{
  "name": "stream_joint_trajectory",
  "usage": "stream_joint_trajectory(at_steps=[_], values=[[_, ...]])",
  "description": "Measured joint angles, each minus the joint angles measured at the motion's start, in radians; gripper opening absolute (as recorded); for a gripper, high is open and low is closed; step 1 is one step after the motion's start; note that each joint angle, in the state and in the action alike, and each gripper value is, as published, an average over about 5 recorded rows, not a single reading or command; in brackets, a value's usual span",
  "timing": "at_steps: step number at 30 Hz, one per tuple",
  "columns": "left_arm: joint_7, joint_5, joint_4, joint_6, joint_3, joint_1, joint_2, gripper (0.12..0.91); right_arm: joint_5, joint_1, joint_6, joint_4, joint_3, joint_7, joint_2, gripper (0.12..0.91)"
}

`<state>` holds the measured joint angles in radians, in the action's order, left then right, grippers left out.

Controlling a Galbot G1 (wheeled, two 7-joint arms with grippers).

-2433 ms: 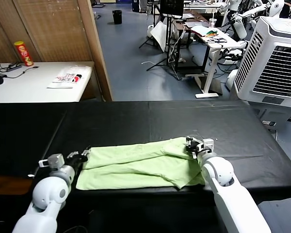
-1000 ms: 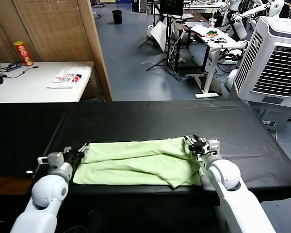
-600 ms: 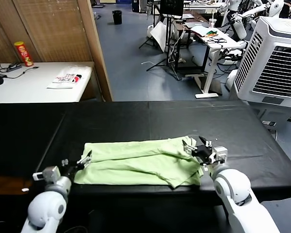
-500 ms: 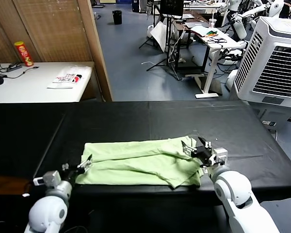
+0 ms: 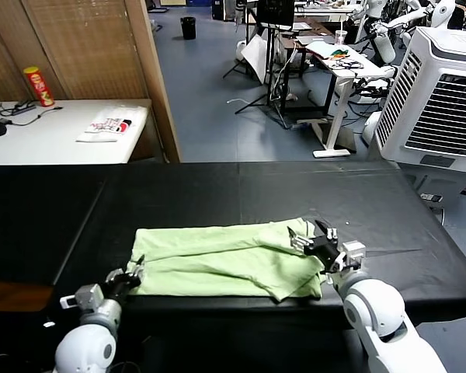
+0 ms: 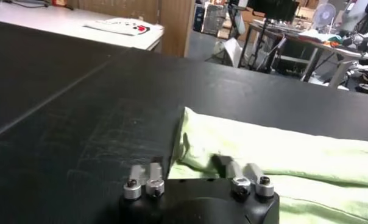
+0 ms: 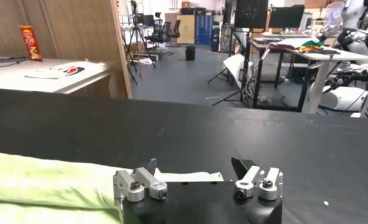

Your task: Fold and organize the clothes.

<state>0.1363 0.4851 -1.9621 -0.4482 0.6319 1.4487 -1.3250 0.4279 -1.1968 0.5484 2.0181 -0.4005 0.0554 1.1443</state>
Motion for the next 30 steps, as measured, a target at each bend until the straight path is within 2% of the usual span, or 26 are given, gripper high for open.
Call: stream_joint_trajectory(at_steps=[3,7,11,15,20,25,30], values=[[0.001,-0.009,-0.012,-0.008,-0.001,0.001,0.001,0.144,-0.004,0.0,-0.003,-0.003,0.0,-0.001,0.003,0.798],[0.001,-0.063,-0.022,-0.002,-0.004,-0.008,0.008,0.15,-0.015,0.005,-0.007,-0.009,0.0,-0.002,0.008,0.798],[-0.011,-0.153,-0.007,0.037,0.005,-0.021,0.038,0.146,-0.017,0.011,-0.008,-0.013,-0.005,-0.002,0.01,0.798],[-0.021,-0.198,0.029,0.064,0.037,-0.022,0.104,0.146,-0.018,0.011,-0.008,-0.015,-0.013,-0.001,0.019,0.798],[-0.025,-0.191,0.087,0.079,0.104,-0.011,0.225,0.146,-0.026,0.005,-0.009,-0.018,-0.015,0.0,0.032,0.798],[-0.019,-0.186,0.113,0.074,0.153,-0.008,0.326,0.146,-0.041,0.0,-0.01,-0.022,-0.012,0.001,0.048,0.798],[0.01,-0.144,0.067,0.027,0.145,-0.004,0.341,0.146,-0.064,-0.01,-0.012,-0.022,-0.01,0.001,0.068,0.798]])
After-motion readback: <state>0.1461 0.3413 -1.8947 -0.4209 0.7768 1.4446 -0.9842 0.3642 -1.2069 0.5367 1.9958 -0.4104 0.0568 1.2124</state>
